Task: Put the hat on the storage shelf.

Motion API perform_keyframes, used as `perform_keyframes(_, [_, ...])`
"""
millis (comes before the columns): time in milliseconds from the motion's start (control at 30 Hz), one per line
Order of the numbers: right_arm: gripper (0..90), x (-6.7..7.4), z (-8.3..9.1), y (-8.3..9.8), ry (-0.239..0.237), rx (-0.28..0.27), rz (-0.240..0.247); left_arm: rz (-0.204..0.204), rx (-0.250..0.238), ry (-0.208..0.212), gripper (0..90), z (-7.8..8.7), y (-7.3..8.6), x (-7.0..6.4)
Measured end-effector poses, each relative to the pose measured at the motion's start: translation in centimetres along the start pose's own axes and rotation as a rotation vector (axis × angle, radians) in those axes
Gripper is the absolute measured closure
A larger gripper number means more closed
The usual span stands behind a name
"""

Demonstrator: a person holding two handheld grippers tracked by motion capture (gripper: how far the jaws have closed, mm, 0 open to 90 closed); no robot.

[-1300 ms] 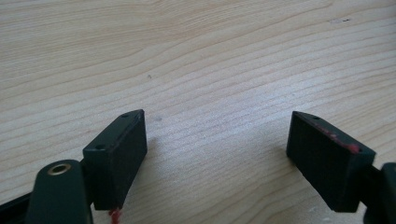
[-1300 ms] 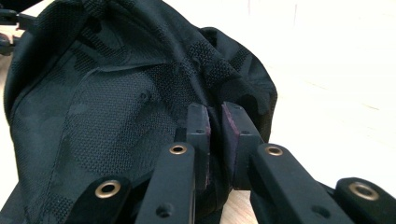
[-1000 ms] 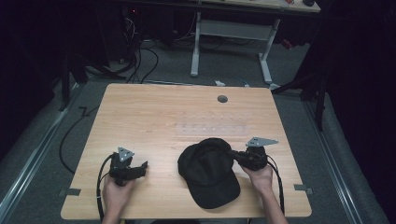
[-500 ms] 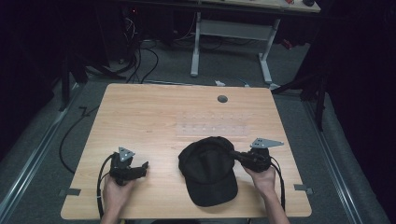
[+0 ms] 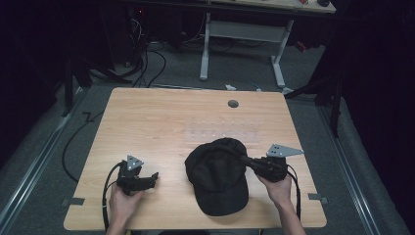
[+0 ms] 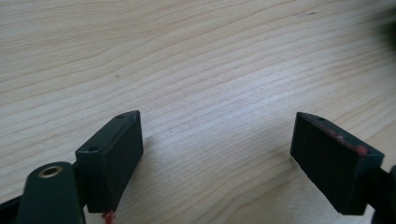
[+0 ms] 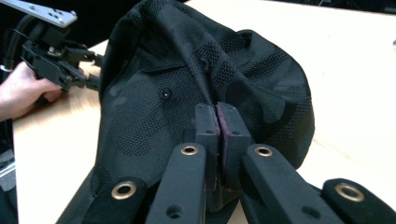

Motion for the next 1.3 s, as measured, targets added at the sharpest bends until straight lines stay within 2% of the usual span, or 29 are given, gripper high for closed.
perform_keyframes(133, [88.8, 0.4, 0.5, -0.6, -0.008, -0.024, 0.014, -0.038, 0.011, 0.046, 17.3, 0.1, 0.0, -0.9])
perform_keyframes(167, [88.8, 0.4, 0.5, -0.6, -0.008, -0.024, 0.014, -0.038, 0.011, 0.046, 17.2, 0.1, 0.0, -0.9])
perform_keyframes(300, [88.9, 0.7, 0.8, -1.1, -0.015, -0.04, 0.024, -0.087, -0.001, 0.084, 17.2, 0.7, 0.0, -2.2])
perform_keyframes(333, [88.9, 0.8, 0.9, -1.2, -0.016, -0.041, 0.027, -0.087, -0.001, 0.084, 17.2, 0.7, 0.0, -2.2])
perform_keyframes(467, [88.8, 1.1, 1.0, -1.7, -0.022, -0.053, 0.043, -0.135, -0.034, 0.128, 17.2, 1.8, -0.2, -3.7])
perform_keyframes(500, [88.8, 1.2, 1.1, -1.8, -0.025, -0.054, 0.044, -0.135, -0.034, 0.128, 17.2, 1.8, -0.2, -3.7])
perform_keyframes(533, [88.8, 1.2, 1.1, -1.8, -0.025, -0.054, 0.044, -0.154, -0.043, 0.131, 17.2, 2.2, -0.4, -4.1])
perform_keyframes(700, [88.8, 1.5, 1.1, -2.3, -0.035, -0.059, 0.055, -0.194, -0.075, 0.176, 17.3, 3.5, -0.9, -5.4])
perform_keyframes(833, [88.8, 1.8, 1.0, -2.6, -0.041, -0.062, 0.065, -0.217, -0.092, 0.192, 17.3, 4.3, -1.5, -6.1])
perform_keyframes(1100, [88.9, 2.6, 0.5, -3.5, -0.061, -0.061, 0.095, -0.241, -0.142, 0.216, 17.3, 5.8, -2.9, -7.1])
perform_keyframes(1200, [88.8, 2.9, 0.4, -3.8, -0.068, -0.061, 0.11, -0.238, -0.14, 0.22, 17.3, 5.9, -3.2, -7.1])
perform_keyframes(1300, [88.9, 3.1, 0.3, -4.1, -0.083, -0.074, 0.114, -0.221, -0.135, 0.241, 17.3, 5.7, -3.2, -6.9])
Point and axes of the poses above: each handheld gripper's, and its own axes: z roughly backward along the jaws, y roughly out of its underside, x roughly to its left, the point moved 3 cm from there along -z, roughly forward along the jaws, and after that the axes turned 15 degrees about x, right-handed, at the moved point
